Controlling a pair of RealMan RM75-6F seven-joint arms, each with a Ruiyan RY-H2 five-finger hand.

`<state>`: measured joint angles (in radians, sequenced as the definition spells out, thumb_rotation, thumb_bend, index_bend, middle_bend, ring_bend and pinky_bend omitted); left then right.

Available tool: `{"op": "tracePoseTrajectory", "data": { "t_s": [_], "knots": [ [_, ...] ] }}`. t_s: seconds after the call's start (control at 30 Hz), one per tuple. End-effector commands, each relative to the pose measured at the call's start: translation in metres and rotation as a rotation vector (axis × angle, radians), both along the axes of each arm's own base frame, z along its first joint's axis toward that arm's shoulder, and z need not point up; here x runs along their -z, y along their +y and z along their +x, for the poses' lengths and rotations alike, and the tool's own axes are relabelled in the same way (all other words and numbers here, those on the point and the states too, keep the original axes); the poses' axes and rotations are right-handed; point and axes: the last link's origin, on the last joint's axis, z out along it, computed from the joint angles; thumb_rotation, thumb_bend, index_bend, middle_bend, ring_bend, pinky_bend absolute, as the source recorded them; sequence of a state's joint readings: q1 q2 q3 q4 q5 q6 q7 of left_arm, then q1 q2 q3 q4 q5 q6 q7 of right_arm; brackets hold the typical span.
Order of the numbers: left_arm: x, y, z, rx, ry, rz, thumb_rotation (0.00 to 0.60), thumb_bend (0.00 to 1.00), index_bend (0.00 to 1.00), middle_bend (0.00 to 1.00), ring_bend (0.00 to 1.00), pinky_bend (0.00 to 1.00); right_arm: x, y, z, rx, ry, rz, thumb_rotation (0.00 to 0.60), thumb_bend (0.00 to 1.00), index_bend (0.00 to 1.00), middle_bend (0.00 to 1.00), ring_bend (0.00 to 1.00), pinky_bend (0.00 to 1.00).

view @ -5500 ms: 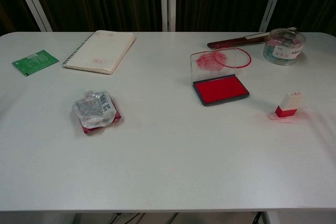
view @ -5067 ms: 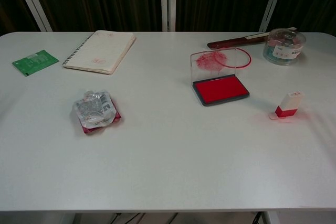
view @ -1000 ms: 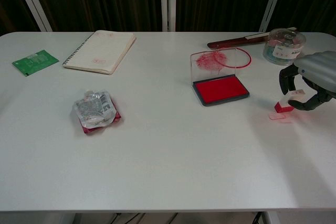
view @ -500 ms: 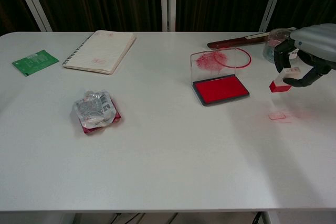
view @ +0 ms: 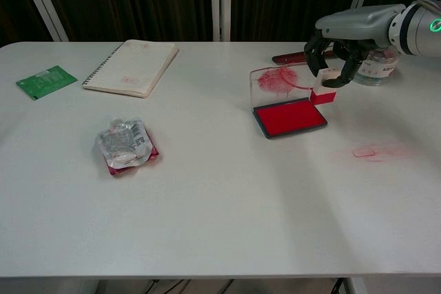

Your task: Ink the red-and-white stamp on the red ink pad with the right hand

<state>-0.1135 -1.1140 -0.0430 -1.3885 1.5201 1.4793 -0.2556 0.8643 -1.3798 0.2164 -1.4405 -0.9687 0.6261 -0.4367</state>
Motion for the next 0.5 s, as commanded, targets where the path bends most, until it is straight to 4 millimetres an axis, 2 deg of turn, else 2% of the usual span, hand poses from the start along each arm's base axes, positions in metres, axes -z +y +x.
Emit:
{"op": "tracePoseTrajectory", "data": {
  "t_s": [0.03,0.2,0.5],
  "knots": [
    [0.000,0.001,0.000,0.000,-0.001,-0.003,0.449,0.20,0.10,0.13,0.13,0.22,0.014,-0.003,-0.001,0.013,0.031,0.007,0.600,0.30,0.62,0.54,0.82,0.99],
    [-0.001,0.001,-0.001,0.000,-0.005,0.002,0.446,0.20,0.10,0.13,0.13,0.22,0.026,-0.003,-0.001,0.031,0.039,0.011,0.600,0.31,0.63,0.54,0.82,0.99],
    [-0.002,0.000,-0.001,0.002,-0.008,0.004,0.451,0.20,0.10,0.13,0.13,0.22,0.033,-0.002,0.003,0.035,0.026,0.004,0.600,0.31,0.63,0.54,0.82,0.99]
  ]
}}
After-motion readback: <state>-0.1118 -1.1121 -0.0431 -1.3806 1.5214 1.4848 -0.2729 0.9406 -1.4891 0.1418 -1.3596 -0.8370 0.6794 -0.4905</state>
